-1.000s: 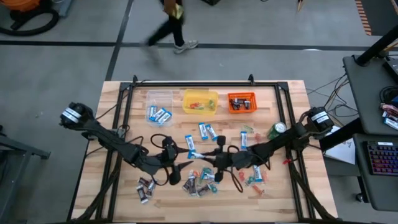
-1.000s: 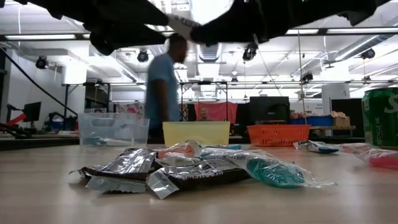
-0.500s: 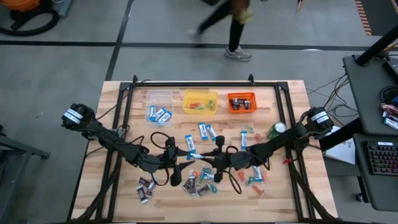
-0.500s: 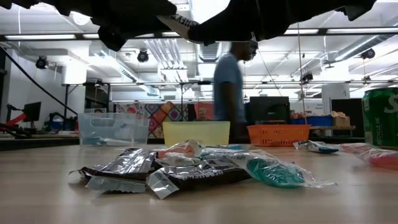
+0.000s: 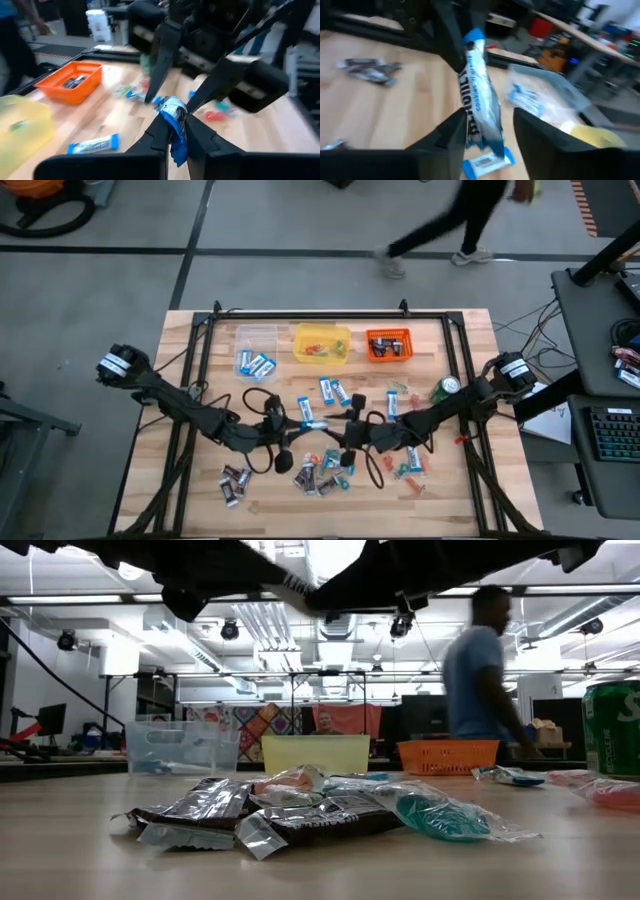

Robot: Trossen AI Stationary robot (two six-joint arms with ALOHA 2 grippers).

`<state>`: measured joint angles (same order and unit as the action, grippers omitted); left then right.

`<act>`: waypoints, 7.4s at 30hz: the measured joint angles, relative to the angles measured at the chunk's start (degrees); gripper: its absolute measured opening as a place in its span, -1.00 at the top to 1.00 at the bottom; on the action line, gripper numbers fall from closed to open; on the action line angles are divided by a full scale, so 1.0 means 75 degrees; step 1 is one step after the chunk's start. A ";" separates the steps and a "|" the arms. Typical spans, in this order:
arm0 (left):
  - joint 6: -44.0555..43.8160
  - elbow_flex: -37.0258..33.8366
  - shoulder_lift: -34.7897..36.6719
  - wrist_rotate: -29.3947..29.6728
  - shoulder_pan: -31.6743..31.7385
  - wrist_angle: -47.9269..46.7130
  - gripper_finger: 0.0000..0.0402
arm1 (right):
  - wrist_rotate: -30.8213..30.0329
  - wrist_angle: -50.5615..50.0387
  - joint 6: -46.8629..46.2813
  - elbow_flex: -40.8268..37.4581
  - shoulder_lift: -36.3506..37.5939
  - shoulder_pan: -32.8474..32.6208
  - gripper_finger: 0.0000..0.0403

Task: Sort candy
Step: Put the white chocolate into the transparent bin, then put the orange gummy into the yellow bin, then put the white chocolate into the transparent bin

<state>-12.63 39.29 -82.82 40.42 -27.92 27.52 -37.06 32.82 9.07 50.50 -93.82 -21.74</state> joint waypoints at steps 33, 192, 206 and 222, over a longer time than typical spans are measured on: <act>0.0219 0.0012 0.2052 -0.2666 0.8381 -0.7154 0.65 | -0.1969 0.0003 -0.1639 0.0050 0.0047 0.0003 -0.04; -0.2608 0.0507 0.2343 0.0510 -0.0315 -0.6067 0.32 | 0.1308 -0.5304 -0.6733 0.3867 -0.3127 0.1506 0.14; -0.2244 0.0480 0.2236 0.0654 -0.0301 -0.6047 0.32 | 0.1144 -0.5343 -0.7590 0.4535 -0.4307 0.1714 -0.06; -0.1456 0.0061 0.1372 -0.0470 -0.0387 -0.5324 0.32 | 0.2155 -0.6081 -0.5759 0.4473 -0.3609 0.1784 0.91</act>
<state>-23.55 39.75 -72.54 36.90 -30.83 -12.41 -20.90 -12.79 -34.12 84.05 -120.89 -8.36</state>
